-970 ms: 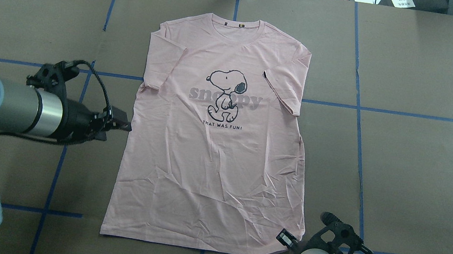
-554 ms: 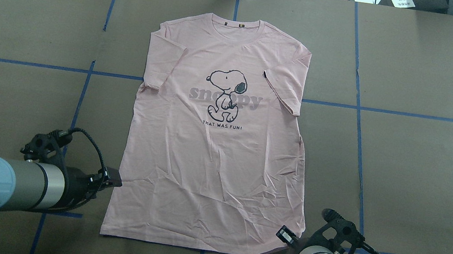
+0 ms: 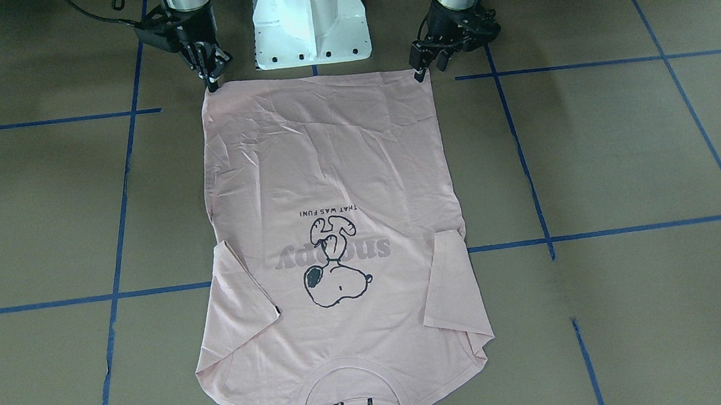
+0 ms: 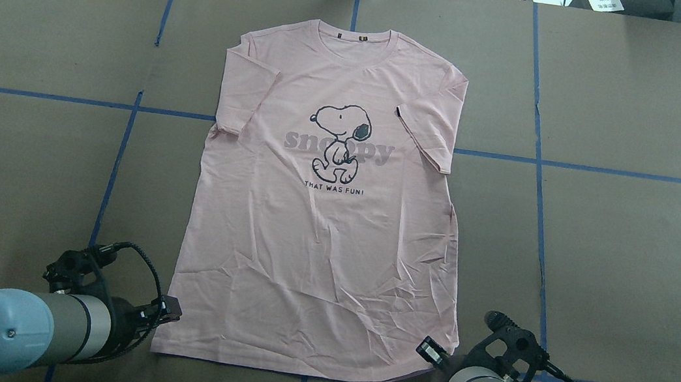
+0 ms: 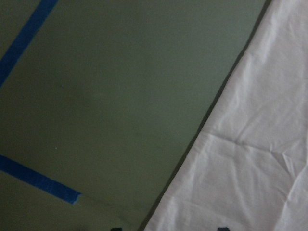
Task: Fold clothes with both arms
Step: 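Grasp both hem corners with the left and right grippers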
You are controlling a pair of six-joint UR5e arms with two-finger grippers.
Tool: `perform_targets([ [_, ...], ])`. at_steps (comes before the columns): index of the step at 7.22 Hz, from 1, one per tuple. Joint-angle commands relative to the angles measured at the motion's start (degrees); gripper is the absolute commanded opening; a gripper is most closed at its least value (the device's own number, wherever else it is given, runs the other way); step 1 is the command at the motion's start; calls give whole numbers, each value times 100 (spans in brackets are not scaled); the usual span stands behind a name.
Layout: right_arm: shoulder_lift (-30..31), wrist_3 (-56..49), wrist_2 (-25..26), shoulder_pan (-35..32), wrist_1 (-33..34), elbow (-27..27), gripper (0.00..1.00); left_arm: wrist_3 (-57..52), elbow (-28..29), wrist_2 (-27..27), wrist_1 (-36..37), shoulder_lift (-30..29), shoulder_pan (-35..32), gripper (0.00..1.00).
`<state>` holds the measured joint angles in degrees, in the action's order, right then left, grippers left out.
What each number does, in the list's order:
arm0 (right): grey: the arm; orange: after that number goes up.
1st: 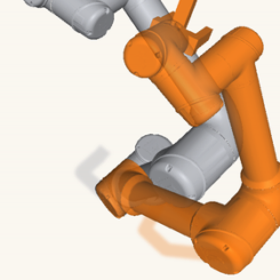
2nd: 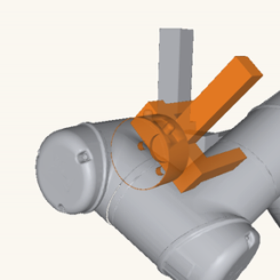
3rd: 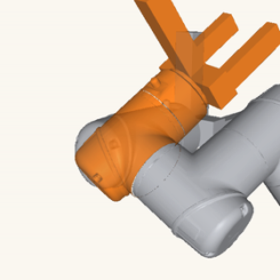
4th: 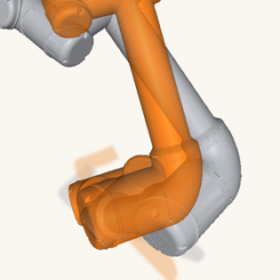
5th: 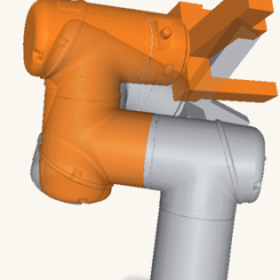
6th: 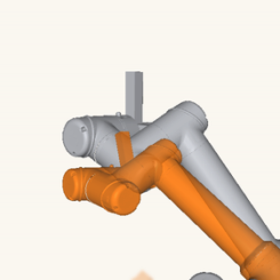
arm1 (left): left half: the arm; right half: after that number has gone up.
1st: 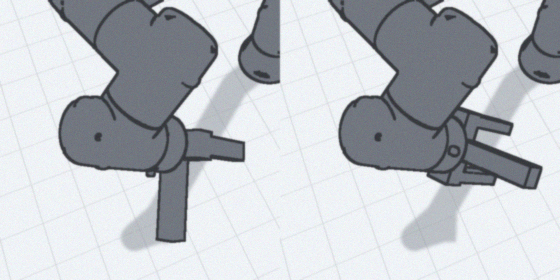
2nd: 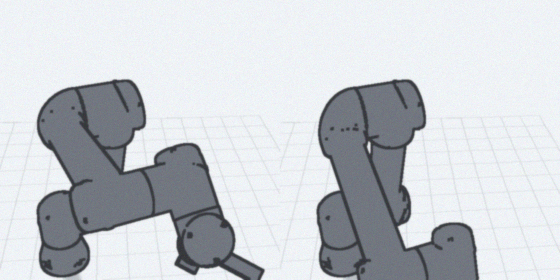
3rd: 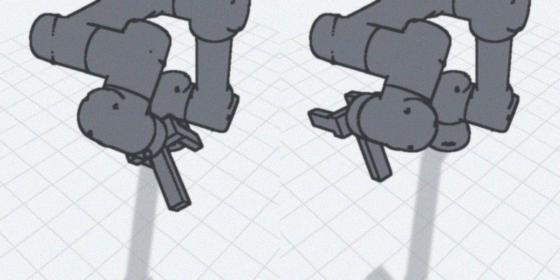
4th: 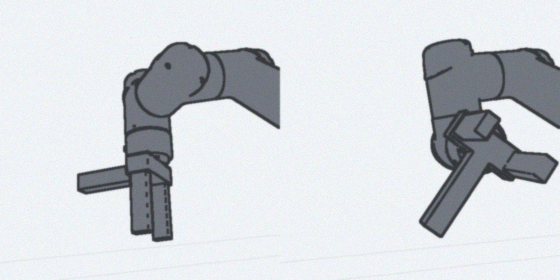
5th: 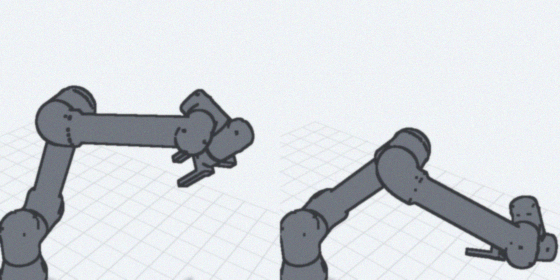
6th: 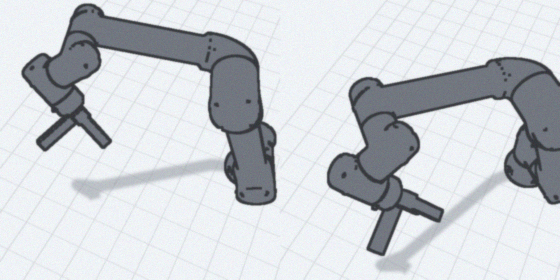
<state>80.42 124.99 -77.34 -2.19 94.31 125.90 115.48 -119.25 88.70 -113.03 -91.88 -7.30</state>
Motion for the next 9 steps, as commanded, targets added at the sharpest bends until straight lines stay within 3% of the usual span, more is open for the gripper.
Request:
perform_targets([
  [1,8,-1,0,8,0,5,0,167,25,-11,53,-14,149,67],
  [6,8,-18,0,-36,0,5,0,220,156,-11,62,-93,255,59],
  [8,8,-18,0,-45,9,5,0,220,156,-11,71,-93,246,0],
  [9,8,-27,0,-45,0,5,0,220,148,-11,71,-93,246,0],
])
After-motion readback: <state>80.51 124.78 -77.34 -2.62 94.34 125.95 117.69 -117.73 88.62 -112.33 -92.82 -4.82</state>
